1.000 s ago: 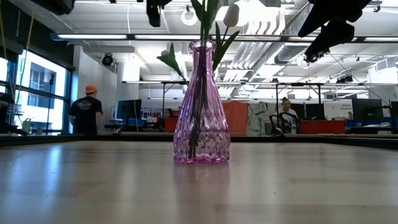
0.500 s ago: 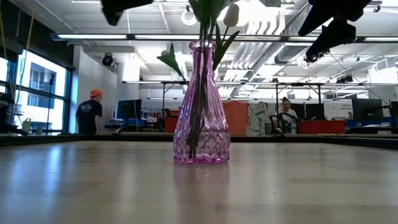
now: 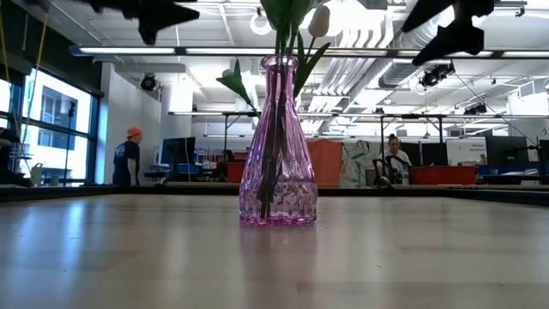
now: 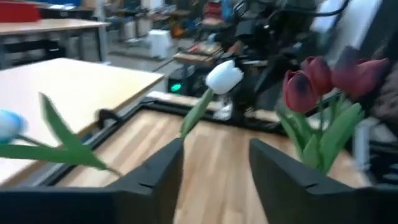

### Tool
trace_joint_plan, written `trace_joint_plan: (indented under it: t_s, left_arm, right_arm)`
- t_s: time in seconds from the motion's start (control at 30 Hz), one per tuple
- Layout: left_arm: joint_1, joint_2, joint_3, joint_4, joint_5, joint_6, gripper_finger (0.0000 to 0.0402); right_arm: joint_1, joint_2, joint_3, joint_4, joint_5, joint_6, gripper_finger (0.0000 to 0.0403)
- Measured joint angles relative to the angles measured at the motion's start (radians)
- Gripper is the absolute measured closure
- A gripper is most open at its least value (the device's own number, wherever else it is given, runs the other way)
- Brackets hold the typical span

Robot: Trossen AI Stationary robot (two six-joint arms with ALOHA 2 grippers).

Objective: Sort flowers into vase by color
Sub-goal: Return to Home Position

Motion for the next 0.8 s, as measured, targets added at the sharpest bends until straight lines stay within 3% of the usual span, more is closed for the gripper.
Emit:
trace_joint_plan:
  t_s: [0.1, 0.23, 0.37, 0.43, 0.57, 0.8]
  left_arm:
    - [0.091, -0.01, -0.115, 0.157, 0.152, -0.051, 0.0295]
    - [0.152, -0.035, -0.262, 0.332, 0.244, -0.174, 0.0385]
    - [0.141, -0.084, -0.379, 0.463, 0.225, -0.301, 0.0392]
    - [0.113, -0.11, -0.425, 0.502, 0.176, -0.328, 0.0399]
    - [0.053, -0.158, -0.482, 0.544, 0.061, -0.332, 0.0401]
    - [0.005, -0.225, -0.551, 0.543, -0.041, -0.288, 0.0401]
  right_arm:
    - [-0.018, 0.0, 0.031, 0.002, -0.041, -0.002, 0.0105]
    - [-0.037, 0.0, 0.084, 0.002, -0.105, -0.072, 0.02]
    - [-0.039, -0.001, 0.117, -0.009, -0.123, -0.149, 0.0339]
    - [-0.039, -0.007, 0.118, -0.017, -0.125, -0.163, 0.0385]
    - [-0.038, -0.021, 0.119, -0.051, -0.127, -0.134, 0.0378]
    - [0.013, -0.082, 0.119, -0.154, -0.128, -0.057, 0.0396]
